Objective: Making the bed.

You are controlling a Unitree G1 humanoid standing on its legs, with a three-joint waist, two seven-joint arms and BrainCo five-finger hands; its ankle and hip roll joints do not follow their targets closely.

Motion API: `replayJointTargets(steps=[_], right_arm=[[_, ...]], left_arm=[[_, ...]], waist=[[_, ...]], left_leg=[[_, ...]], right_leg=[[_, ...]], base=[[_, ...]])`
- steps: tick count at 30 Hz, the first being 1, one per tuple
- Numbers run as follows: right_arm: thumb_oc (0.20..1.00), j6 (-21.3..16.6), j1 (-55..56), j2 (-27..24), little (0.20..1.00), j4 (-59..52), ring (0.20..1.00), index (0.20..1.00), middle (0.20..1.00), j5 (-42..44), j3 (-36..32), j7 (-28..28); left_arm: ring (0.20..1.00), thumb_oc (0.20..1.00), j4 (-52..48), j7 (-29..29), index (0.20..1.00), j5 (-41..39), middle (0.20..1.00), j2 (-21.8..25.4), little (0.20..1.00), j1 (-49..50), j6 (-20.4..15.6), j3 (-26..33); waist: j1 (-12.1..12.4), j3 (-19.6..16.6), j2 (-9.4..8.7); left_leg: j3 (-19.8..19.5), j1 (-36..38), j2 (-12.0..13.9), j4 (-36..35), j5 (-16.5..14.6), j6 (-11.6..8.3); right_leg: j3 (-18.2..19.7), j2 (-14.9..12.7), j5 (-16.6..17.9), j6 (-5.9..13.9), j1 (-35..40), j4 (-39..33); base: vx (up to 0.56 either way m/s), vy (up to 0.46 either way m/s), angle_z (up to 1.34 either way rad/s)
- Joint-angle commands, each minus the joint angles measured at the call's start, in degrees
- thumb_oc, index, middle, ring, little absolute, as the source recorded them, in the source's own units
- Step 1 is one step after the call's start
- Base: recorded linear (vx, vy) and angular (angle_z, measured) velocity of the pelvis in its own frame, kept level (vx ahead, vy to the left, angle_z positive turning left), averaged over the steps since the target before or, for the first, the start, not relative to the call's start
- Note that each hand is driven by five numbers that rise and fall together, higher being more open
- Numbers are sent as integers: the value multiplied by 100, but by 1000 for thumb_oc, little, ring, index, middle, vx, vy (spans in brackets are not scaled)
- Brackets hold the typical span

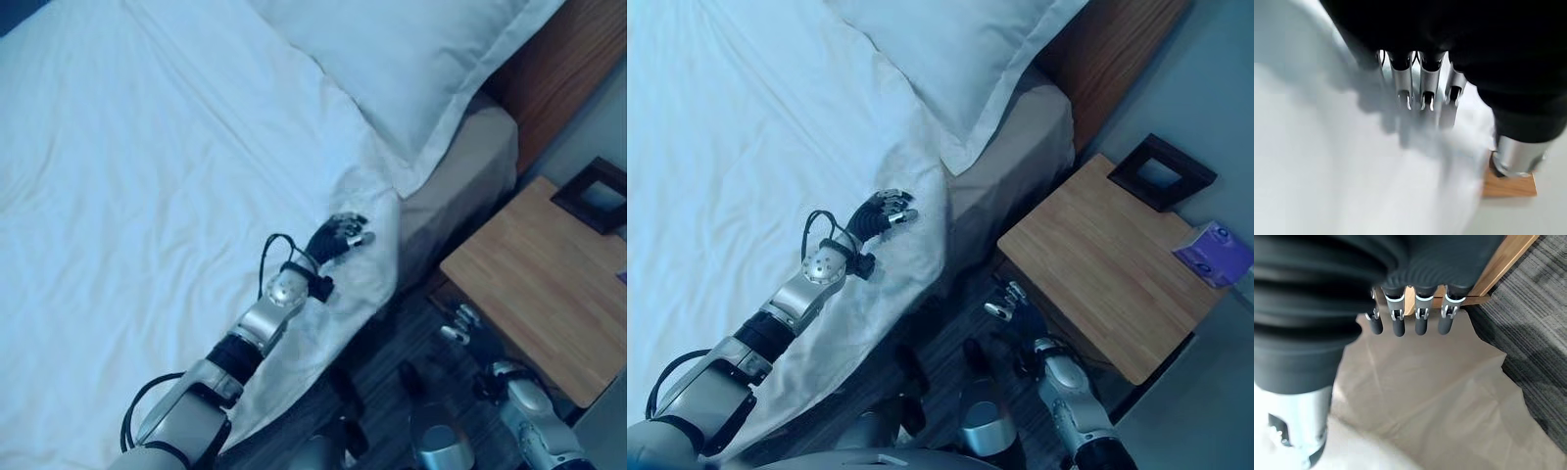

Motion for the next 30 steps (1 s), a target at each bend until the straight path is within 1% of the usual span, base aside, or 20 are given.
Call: replayJointTargets(steps=[1,7,9,10,11,12,13,14,15,18,20,21,22,23,25,26,27,28,29,30], right_arm=[[1000,-131,251,-162,1000,-267,1000,1000,1000,-161,-55,142],[1000,-153,301,-194,1000,-266,1000,1000,1000,-227,-129,225],[1000,-225,297,-146,1000,-243,1000,1000,1000,-175,-259,192],[1000,-225,293,-145,1000,-242,1000,1000,1000,-175,-255,192],[1000,-309,289,-57,1000,-216,1000,1000,1000,-69,-353,155],[1000,-341,300,-23,1000,-214,1000,1000,1000,-12,-416,151],[1000,-342,303,-27,1000,-214,1000,1000,1000,-11,-411,151],[1000,-399,321,39,1000,-171,1000,1000,1000,68,-527,133],[1000,-401,322,38,1000,-169,1000,1000,1000,68,-523,134],[1000,-460,332,50,1000,-114,1000,1000,1000,47,-838,45],[1000,-460,335,48,1000,-115,1000,1000,1000,47,-834,45],[1000,-512,303,-72,1000,-135,1000,1000,1000,-100,-1203,-86],[514,-580,224,-200,514,-112,514,514,514,-209,-1604,-282],[200,-578,229,-203,200,-116,200,200,200,-211,-1604,-284],[200,-743,6,-495,200,-53,200,200,200,-585,-2512,-875],[200,-739,9,-497,200,-59,200,200,200,-596,-2515,-883],[200,-769,-90,-633,200,33,200,200,200,-798,-2811,-1157],[200,-794,-247,-800,200,90,200,200,200,-954,-3068,-1379],[200,-865,-538,-1143,200,171,200,200,200,-1036,-3377,-1667],[200,-870,-550,-1159,200,187,200,200,200,-1033,-3373,-1670]], left_arm=[[1000,1000,37,-16,1000,-390,1000,-98,1000,-148,-350,236],[1000,1000,-811,-149,1000,-989,1000,243,1000,140,-506,594],[1000,1000,-1572,-189,1000,-1403,1000,417,1000,422,-689,949],[1000,1000,-1578,-188,1000,-1403,1000,421,1000,426,-686,954],[1000,1000,-1922,-181,1000,-1766,1000,393,1000,681,-858,1289],[1000,1000,-2161,-245,1000,-2061,1000,354,1000,865,-919,1480],[1000,1000,-2174,-247,1000,-2064,1000,356,1000,879,-912,1488],[1000,1000,-2605,-295,1000,-2338,1000,346,1000,1207,-1031,1841],[1000,1000,-2613,-294,1000,-2337,1000,346,1000,1217,-1028,1845],[1000,1000,-2905,-203,1000,-2497,1000,422,1000,1843,-1252,2690],[1000,1000,-2914,-201,1000,-2495,1000,420,1000,1854,-1248,2695],[1000,1000,-2851,-125,1000,-2351,1000,511,1000,2218,-1265,3081],[1000,1000,-2846,-144,1000,-2288,1000,519,1000,2530,-1226,3266],[1000,1000,-2856,-143,1000,-2286,1000,513,1000,2539,-1221,3268],[1000,1000,-2895,-226,1000,-2143,1000,571,1000,3035,-1127,3573],[1000,1000,-2905,-228,1000,-2142,1000,562,1000,3041,-1121,3574],[1000,1000,-2907,-280,1000,-2148,1000,532,1000,3195,-1073,3608],[1000,1000,-2902,-308,1000,-2179,1000,501,1000,3340,-1034,3671],[1000,1000,-2936,-366,1000,-2276,1000,465,1000,3501,-973,3628],[1000,1000,-2941,-368,1000,-2278,1000,455,1000,3500,-969,3629]], waist=[[-26,-485,-15],[142,-617,32],[269,-686,54],[271,-697,52],[342,-745,39],[369,-769,36],[360,-771,37],[430,-815,20],[428,-822,20],[578,-947,-42],[569,-948,-41],[643,-991,-76],[682,-1028,-106],[677,-1028,-101],[711,-1081,-146],[714,-1081,-139],[727,-1092,-152],[757,-1114,-164],[804,-1148,-213],[807,-1145,-203]], left_leg=[[90,715,-164,41,-552,-131],[-109,690,-205,41,-503,-142],[-218,716,-220,41,-497,-146],[-213,697,-220,41,-483,-149],[-267,695,-226,41,-475,-151],[-300,705,-234,41,-476,-150],[-303,706,-234,41,-476,-150],[-348,724,-239,41,-475,-151],[-348,720,-240,41,-475,-151],[-462,765,-239,41,-494,-147],[-467,767,-240,41,-495,-147],[-512,792,-243,41,-509,-140],[-535,807,-241,41,-520,-131],[-538,810,-241,41,-522,-130],[-564,833,-239,41,-556,-105],[-564,835,-238,41,-559,-105],[-585,873,-239,41,-604,-90],[-597,886,-236,41,-621,-78],[-614,863,-234,41,-604,-64],[-611,863,-234,41,-606,-63]], right_leg=[[-23,61,472,229,-511,-37],[-147,22,471,211,-431,-91],[-238,5,432,195,-340,-108],[-233,6,448,191,-358,-112],[-265,0,439,181,-320,-118],[-289,-3,435,176,-298,-120],[-293,-3,434,176,-295,-121],[-336,-4,419,167,-247,-128],[-336,-4,419,167,-250,-128],[-455,-15,361,156,-143,-130],[-460,-16,359,156,-140,-130],[-512,-23,332,155,-87,-130],[-547,-30,310,156,-48,-130],[-550,-31,308,156,-44,-130],[-568,-23,288,163,-16,-130],[-567,-22,287,163,-14,-130],[-579,-17,246,169,36,-130],[-586,-17,233,171,53,-130],[-584,-16,252,166,35,-130],[-582,-16,251,166,33,-130]], base=[[-17,-12,3],[-23,-23,10],[4,-25,19],[2,-27,15],[-6,-26,13],[0,-23,21],[7,-14,21],[5,-10,24],[18,-18,20],[34,-20,22],[15,-7,16],[48,-12,19],[49,-12,12],[39,-3,9],[47,0,9],[63,5,9],[50,10,6],[42,6,5],[0,0,0],[0,0,0]])
